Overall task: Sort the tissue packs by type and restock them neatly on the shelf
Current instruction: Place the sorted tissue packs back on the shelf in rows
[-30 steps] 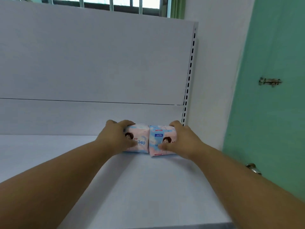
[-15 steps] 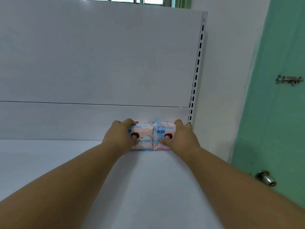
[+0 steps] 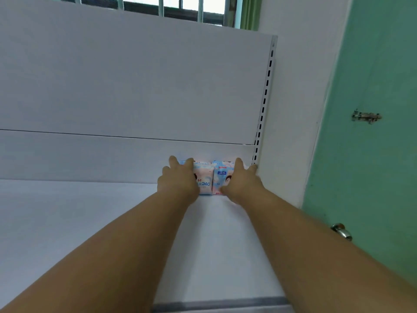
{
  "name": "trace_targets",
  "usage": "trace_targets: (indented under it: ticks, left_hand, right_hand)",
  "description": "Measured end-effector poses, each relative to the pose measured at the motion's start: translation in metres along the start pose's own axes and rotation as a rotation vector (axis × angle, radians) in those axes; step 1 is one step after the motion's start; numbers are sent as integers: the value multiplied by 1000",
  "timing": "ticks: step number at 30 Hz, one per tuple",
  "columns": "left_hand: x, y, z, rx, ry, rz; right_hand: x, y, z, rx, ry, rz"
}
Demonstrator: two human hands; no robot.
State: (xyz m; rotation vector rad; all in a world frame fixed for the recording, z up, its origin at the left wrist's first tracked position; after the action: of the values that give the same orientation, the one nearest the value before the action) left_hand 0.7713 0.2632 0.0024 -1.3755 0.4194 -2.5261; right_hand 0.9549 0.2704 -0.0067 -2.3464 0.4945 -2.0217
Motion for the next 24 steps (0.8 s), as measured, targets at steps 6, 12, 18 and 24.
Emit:
trace_targets:
  ticks: [6,12,18,24]
  left_hand:
    - [33,78,40,-138,-78,112]
    - [70,175,54,-45,77,251]
    - [97,307,51,-104,172,293]
    - [86,444,-18,-141,208,220]
  right_hand:
    - [45,68,-6,213,-26,153]
    - [77,162,-1,437,-203,271]
    - [71,282,35,432,-338,277]
    - [17,433,39,400,-345,242]
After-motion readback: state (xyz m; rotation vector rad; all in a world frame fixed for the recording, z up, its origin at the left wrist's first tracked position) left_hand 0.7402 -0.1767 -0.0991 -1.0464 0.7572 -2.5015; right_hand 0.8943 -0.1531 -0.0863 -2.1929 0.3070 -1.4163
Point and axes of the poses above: each hand's wrist, its own y-axis away from the middle knuckle, its own x-axis out of the back of the hand, z = x × y, the point moved 7 cm from there along -y, towards the middle knuckle, and after that the axes turned 15 degrees about y, right-handed, at the moved point
